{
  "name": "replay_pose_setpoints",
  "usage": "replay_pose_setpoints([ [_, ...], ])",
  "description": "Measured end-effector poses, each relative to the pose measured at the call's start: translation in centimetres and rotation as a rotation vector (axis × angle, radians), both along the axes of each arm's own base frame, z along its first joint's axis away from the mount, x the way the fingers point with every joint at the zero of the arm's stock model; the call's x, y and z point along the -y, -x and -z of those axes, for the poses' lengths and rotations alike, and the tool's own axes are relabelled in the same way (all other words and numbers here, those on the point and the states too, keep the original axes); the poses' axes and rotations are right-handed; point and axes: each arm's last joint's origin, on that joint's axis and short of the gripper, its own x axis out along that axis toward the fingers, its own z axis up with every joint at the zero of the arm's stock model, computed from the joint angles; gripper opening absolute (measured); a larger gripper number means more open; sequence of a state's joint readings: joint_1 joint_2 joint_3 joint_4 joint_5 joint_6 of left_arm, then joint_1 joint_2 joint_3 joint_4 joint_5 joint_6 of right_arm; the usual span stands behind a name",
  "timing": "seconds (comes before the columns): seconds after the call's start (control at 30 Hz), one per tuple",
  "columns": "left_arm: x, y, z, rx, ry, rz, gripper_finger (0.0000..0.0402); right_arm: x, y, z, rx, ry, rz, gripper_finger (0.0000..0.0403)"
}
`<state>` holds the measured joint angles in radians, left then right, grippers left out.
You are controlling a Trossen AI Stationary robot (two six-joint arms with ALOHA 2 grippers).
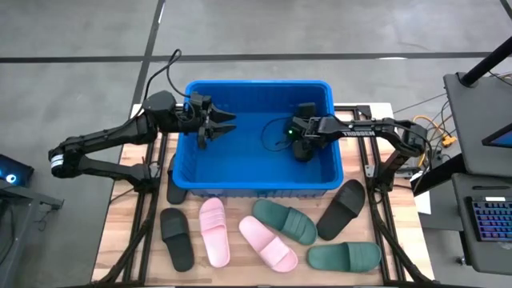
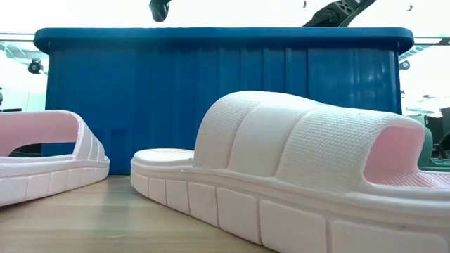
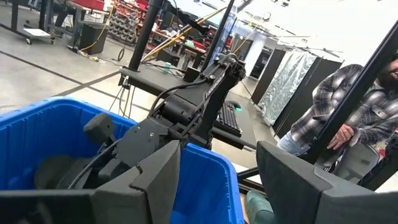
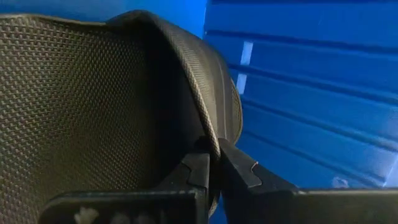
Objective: Pick and place slides into bin
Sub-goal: Put the black slide into the blue bin
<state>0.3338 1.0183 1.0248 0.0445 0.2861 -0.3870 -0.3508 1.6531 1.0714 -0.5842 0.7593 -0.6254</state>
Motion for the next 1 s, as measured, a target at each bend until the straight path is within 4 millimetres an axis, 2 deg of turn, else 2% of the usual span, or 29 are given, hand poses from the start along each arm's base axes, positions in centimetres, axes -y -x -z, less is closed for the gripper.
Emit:
replay_pose_setpoints([
  [0.23, 0.0, 0.0, 0.0, -0.001, 0.0, 0.0, 0.0196, 0.6, 0.6, 0.8, -0.023, -0.008, 0.014, 0.0011],
  [0.53, 0.0, 0.0, 0.0, -0.002, 0.0, 0.0, 0.0196, 0.6, 0.9, 2.0, -0.05, -0.026, -0.06, 0.0011],
  [1.0, 0.0, 0.0, 0.1, -0.002, 0.0, 0.0, 0.0196, 2.4, 1.5, 2.2, -0.003, -0.043, -0.021, 0.0011],
])
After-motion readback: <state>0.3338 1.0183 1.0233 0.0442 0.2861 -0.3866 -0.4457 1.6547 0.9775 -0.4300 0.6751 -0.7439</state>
